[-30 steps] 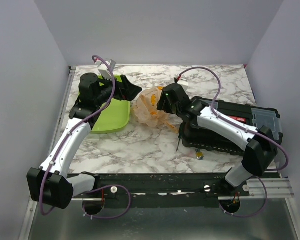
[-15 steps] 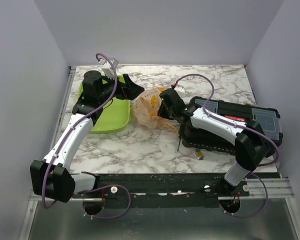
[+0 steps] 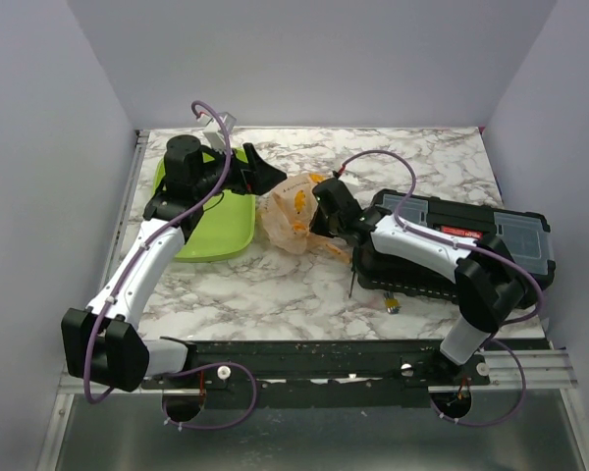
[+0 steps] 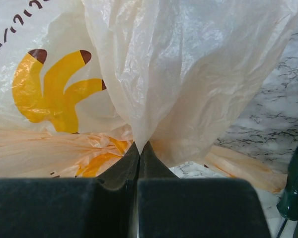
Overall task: Take the fake fruits out of the plastic bag
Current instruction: Untie the plastic bag at the center of the board.
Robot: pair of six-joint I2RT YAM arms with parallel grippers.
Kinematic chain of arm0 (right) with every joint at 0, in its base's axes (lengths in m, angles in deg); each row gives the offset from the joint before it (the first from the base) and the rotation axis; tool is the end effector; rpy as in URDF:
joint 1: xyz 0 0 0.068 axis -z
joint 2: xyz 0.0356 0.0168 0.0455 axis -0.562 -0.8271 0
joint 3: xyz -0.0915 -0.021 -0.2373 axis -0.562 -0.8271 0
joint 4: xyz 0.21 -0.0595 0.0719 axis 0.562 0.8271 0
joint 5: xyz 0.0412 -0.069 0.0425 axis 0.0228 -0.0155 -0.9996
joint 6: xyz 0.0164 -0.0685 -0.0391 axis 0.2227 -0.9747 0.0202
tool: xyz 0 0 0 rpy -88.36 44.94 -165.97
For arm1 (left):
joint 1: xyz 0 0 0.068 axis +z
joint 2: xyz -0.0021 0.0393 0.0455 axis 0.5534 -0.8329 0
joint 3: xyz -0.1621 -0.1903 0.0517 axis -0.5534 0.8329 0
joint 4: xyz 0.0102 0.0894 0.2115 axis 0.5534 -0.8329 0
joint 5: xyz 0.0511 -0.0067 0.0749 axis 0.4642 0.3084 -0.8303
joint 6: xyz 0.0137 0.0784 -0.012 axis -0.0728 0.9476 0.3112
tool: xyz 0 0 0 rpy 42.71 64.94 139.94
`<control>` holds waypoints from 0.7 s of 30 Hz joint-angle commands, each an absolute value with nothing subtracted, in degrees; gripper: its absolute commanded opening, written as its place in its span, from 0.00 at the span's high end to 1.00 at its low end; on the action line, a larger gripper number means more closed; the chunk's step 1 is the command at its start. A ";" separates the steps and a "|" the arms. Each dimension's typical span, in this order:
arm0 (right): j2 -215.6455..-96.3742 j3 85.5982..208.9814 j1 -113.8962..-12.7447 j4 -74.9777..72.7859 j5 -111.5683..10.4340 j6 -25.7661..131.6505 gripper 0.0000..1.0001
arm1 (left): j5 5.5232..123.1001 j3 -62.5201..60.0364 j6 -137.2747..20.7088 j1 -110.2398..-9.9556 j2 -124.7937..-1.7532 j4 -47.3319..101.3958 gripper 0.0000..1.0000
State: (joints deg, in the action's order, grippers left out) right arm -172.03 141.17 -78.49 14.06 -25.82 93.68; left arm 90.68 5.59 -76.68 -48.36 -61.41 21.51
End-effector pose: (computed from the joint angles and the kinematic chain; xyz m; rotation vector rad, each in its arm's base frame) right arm 0.2772 0.2418 0.2163 0.2173 2.3238 0.4780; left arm 0.2765 -0.1136 0.3521 0.2167 1.8583 -1.0851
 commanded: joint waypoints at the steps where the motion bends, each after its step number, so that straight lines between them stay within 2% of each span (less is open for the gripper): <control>1: -169.29 137.39 -78.83 8.41 -28.56 92.08 0.99 | 93.96 4.42 -78.46 -48.72 -60.89 21.97 0.07; 6: -162.66 132.00 -78.84 0.05 -30.90 91.61 0.99 | 92.75 4.15 -77.23 -51.23 -59.68 20.16 0.08; 11: -156.02 125.00 -78.83 -9.12 -35.49 93.62 0.99 | 92.71 -1.60 -73.41 -54.95 -59.02 9.23 0.11; 15: -154.35 122.43 -78.84 -12.64 -38.44 93.92 0.99 | 91.20 4.28 -73.80 -55.70 -53.54 6.74 0.15; 21: -152.98 120.77 -78.84 -15.14 -39.25 93.48 0.99 | 88.76 13.97 -74.03 -58.87 -46.52 5.32 0.27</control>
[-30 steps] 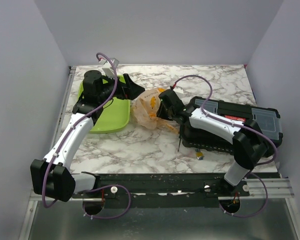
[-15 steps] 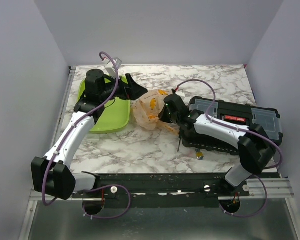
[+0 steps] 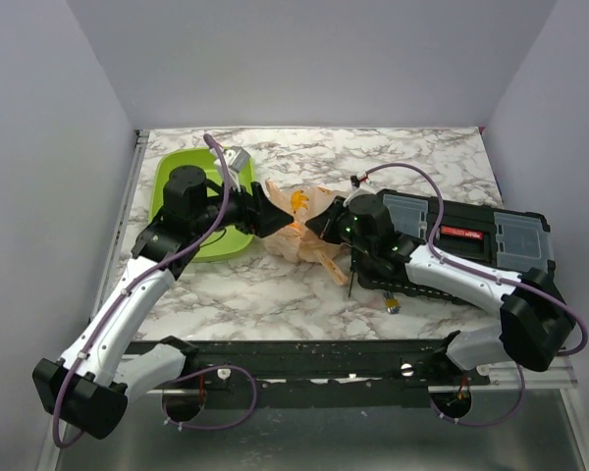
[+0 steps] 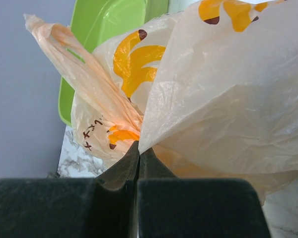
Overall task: Take the fake fruits out of the plastic bag
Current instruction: Untie the plastic bag at the center of the board.
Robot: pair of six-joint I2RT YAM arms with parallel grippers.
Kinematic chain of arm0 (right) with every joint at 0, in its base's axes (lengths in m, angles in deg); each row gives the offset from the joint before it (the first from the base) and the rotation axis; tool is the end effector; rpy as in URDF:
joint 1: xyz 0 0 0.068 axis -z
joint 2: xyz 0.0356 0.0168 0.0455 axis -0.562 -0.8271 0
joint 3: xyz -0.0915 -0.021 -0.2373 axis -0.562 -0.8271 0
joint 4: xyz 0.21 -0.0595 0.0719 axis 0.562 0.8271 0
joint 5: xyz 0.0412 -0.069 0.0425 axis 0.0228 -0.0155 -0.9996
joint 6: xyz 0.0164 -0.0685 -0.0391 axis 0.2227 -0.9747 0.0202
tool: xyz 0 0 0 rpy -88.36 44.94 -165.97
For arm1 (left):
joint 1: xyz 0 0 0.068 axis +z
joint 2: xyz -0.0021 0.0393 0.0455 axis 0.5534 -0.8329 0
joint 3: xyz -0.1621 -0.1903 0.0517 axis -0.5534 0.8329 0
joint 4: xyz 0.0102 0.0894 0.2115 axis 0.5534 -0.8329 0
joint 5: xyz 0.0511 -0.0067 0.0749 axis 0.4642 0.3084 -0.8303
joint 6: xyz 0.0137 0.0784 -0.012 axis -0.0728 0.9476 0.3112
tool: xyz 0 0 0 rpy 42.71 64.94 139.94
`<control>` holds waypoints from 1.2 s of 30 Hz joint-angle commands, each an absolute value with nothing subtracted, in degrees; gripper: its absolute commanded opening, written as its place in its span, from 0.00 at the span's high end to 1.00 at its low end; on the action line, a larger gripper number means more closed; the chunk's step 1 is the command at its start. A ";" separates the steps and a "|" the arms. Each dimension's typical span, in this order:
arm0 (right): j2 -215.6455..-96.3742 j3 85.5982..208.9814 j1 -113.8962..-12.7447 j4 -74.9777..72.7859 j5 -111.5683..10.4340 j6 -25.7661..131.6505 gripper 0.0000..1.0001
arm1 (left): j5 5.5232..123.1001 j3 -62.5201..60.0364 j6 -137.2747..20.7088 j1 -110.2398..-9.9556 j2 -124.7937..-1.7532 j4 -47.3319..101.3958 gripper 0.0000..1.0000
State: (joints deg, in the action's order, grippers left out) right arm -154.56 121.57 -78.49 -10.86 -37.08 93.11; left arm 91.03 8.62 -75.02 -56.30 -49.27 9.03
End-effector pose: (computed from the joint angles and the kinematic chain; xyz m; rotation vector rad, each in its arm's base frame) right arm 0.2360 0.2203 0.2524 0.1207 2.0478 0.9427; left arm 0.2050 -0.1289 0.3588 0.3649 1.9155 -1.1652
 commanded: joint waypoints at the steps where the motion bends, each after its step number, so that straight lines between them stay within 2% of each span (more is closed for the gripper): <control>1: -153.06 120.88 -78.80 -15.28 -39.53 93.44 0.99 | 87.30 14.84 -73.11 -59.70 -46.46 4.17 0.29; 4: -153.32 121.07 -78.84 -15.31 -40.82 93.50 0.99 | 76.41 14.94 -67.23 -63.47 -47.45 -1.97 0.35; 7: -153.07 120.52 -78.84 -15.60 -41.34 93.83 0.99 | 66.11 12.18 -62.43 -66.28 -49.08 -6.75 0.36; 12: -152.25 120.30 -78.78 -15.59 -40.97 93.72 0.99 | 54.51 6.60 -68.31 -66.51 -55.34 -10.00 0.34; 16: -152.03 120.73 -78.84 -14.58 -40.76 93.49 0.99 | 54.45 4.67 -74.92 -66.51 -60.15 -9.54 0.26; 20: -151.74 120.21 -78.84 -14.45 -40.41 93.19 0.99 | 60.11 5.49 -77.50 -66.51 -62.66 -3.97 0.25; 22: -151.77 120.34 -78.78 -14.06 -40.37 93.02 0.99 | 63.02 4.84 -77.86 -66.54 -64.12 -2.91 0.31; 27: -151.36 120.48 -78.84 -12.64 -39.58 92.45 0.99 | 62.57 4.89 -75.39 -66.30 -64.90 -2.83 0.64; 31: -150.88 119.73 -78.83 -11.08 -37.61 91.53 0.99 | 61.41 3.95 -72.57 -65.06 -64.29 -4.15 0.85; 32: -150.66 119.52 -78.84 -10.66 -36.96 91.27 0.99 | 62.57 3.41 -72.23 -64.42 -64.41 -4.80 0.96; 33: -150.33 118.97 -78.81 -10.22 -36.10 91.10 0.99 | 65.58 3.02 -72.03 -63.13 -64.63 -5.12 1.00; 36: -148.12 116.63 -78.84 -8.48 -32.50 89.37 0.99 | 74.50 1.60 -71.65 -58.25 -66.17 -6.76 1.00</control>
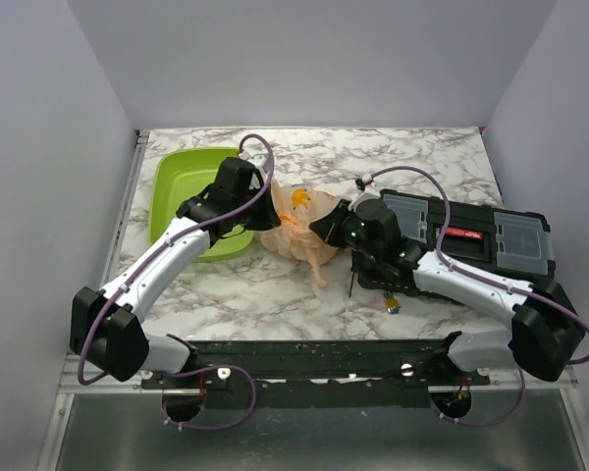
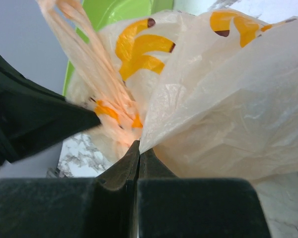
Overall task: Take the fake fruits out of the plastic bag
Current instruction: Untie the plastic bag at the center of the board.
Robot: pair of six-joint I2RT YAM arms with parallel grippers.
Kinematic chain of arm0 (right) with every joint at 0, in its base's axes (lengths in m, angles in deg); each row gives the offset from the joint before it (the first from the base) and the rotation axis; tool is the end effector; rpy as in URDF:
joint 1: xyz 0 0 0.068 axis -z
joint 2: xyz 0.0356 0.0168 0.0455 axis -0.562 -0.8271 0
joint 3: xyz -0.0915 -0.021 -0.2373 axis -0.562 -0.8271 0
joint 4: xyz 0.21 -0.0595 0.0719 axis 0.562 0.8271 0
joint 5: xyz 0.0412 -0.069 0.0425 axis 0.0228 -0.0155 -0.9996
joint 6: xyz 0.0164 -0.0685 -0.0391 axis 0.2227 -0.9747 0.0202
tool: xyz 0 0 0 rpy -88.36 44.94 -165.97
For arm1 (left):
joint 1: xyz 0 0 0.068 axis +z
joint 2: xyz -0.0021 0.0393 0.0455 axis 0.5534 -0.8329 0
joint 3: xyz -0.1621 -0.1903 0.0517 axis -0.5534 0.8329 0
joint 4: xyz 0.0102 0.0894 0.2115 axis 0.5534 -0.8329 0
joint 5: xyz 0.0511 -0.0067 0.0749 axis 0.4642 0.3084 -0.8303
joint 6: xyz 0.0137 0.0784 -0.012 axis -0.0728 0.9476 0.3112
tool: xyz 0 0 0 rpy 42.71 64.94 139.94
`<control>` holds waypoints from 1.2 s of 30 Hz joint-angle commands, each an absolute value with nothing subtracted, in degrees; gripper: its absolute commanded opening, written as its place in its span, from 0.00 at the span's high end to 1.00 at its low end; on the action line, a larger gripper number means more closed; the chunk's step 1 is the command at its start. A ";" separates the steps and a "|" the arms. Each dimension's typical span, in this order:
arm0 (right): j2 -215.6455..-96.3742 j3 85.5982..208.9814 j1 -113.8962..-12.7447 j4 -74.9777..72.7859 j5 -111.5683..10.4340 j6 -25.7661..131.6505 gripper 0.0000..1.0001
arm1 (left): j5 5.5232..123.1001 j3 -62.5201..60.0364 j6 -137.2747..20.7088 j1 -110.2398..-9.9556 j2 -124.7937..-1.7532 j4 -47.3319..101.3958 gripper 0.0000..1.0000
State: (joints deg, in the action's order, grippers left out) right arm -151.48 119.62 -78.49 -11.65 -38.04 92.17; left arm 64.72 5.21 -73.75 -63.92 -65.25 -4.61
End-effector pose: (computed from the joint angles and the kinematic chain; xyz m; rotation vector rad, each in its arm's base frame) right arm 0.2279 0.2140 0.2584 0.0928 2.0185 0.9680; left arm 0.2472 -0.1566 0.2755 0.1496 2.3738 -0.6754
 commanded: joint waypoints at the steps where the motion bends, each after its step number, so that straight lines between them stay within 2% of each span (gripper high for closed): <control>1: -147.04 115.75 -78.77 -8.03 -31.55 88.08 0.99 | 73.98 0.46 -71.03 -57.14 -67.01 -8.58 1.00; 7: -142.71 113.53 -78.79 -3.24 -30.42 82.30 0.99 | 74.55 2.45 -69.91 -55.66 -66.77 -6.28 1.00; 12: -141.04 116.16 -78.83 0.49 -39.64 71.91 0.99 | 78.22 3.13 -68.31 -55.64 -66.36 -6.79 1.00; 13: -141.42 117.91 -78.82 2.36 -40.78 70.50 0.97 | 78.88 3.87 -68.70 -55.62 -65.78 -6.03 1.00; 19: -142.32 124.19 -78.97 10.81 -52.54 62.71 0.68 | 81.11 4.75 -69.07 -55.61 -64.75 -5.07 1.00; 26: -138.12 125.81 -79.37 12.69 -53.27 61.98 0.35 | 83.30 4.54 -69.90 -55.55 -65.21 -5.41 1.00; 29: -139.26 126.22 -79.37 10.73 -56.03 62.53 0.32 | 84.52 4.72 -70.31 -55.59 -64.94 -5.04 1.00; 36: -143.90 128.82 -79.37 7.74 -55.23 62.12 0.32 | 86.20 5.10 -71.11 -55.59 -65.71 -4.45 1.00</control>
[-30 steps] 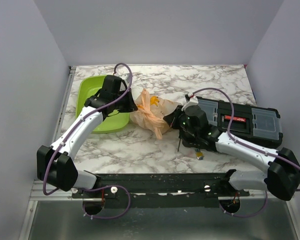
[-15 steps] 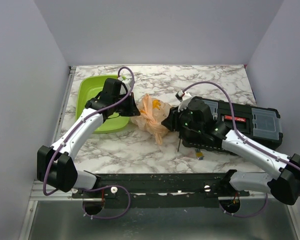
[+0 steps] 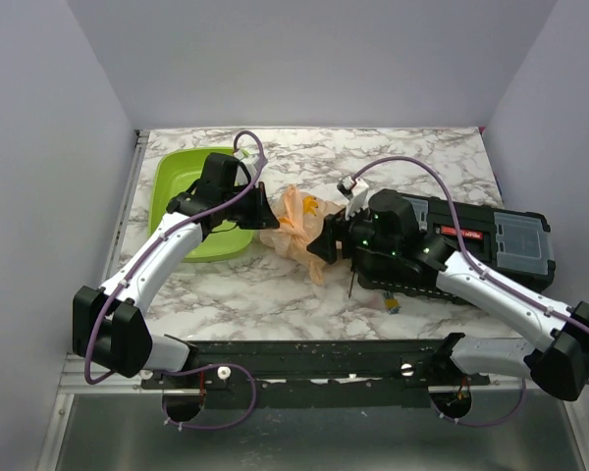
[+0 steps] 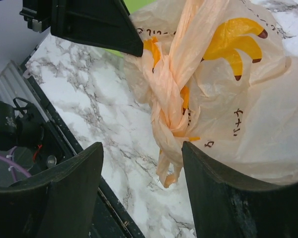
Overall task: Take the fake fruits out of the plastic bag
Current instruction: Untie the plastic bag at the center of the board.
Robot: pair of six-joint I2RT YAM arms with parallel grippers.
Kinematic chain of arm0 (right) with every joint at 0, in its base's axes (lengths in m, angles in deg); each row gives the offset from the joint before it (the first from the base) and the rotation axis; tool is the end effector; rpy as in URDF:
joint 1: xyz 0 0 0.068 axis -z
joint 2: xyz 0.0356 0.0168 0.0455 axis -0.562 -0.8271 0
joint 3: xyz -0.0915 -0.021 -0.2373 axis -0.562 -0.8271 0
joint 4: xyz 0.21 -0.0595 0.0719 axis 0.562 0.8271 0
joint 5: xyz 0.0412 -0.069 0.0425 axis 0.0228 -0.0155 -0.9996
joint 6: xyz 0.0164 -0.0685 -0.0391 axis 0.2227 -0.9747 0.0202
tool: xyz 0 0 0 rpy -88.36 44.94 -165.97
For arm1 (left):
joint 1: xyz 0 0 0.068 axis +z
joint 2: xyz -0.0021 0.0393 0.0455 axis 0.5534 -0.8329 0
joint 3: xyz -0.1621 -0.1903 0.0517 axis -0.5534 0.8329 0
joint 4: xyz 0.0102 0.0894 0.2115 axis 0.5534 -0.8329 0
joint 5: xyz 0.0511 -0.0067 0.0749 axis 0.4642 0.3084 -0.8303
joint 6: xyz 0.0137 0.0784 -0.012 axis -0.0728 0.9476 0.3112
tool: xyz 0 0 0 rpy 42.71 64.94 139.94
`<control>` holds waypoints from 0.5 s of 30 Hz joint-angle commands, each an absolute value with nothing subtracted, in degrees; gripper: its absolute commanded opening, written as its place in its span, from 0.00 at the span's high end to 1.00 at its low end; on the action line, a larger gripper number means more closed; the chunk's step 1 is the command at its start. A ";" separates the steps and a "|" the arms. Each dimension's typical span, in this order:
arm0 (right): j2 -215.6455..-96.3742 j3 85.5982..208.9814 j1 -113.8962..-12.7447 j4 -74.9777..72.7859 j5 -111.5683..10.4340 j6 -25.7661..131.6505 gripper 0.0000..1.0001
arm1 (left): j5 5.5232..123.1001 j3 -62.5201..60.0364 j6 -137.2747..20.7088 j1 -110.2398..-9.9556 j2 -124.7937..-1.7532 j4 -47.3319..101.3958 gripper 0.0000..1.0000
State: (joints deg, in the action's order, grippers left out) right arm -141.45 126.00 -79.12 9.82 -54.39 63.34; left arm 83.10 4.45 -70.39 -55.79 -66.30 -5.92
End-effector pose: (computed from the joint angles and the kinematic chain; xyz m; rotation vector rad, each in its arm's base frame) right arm 0.1822 0.2012 0.2958 -0.6320 1.9917 0.8823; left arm 0.2560 -0.1385 0.2770 0.2204 2.3981 -0.9382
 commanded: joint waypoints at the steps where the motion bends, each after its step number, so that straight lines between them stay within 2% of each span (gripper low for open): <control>1: -144.89 129.27 -79.37 7.75 -54.76 61.83 0.32 | 86.42 5.08 -71.21 -55.62 -65.86 -4.49 1.00; 6: -150.16 131.03 -79.45 10.17 -54.28 59.67 0.41 | 85.99 5.01 -71.23 -55.59 -65.90 -4.62 1.00; 12: -150.61 127.46 -79.87 7.56 -56.38 58.95 0.41 | 86.27 5.03 -71.31 -55.58 -66.38 -4.65 1.00; 15: -151.88 126.94 -79.99 7.42 -55.39 58.89 0.46 | 86.77 5.09 -71.49 -55.65 -66.78 -4.65 1.00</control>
State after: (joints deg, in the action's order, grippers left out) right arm -150.48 128.45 -79.43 8.83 -55.22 60.00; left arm 84.30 4.51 -70.95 -55.79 -66.30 -5.77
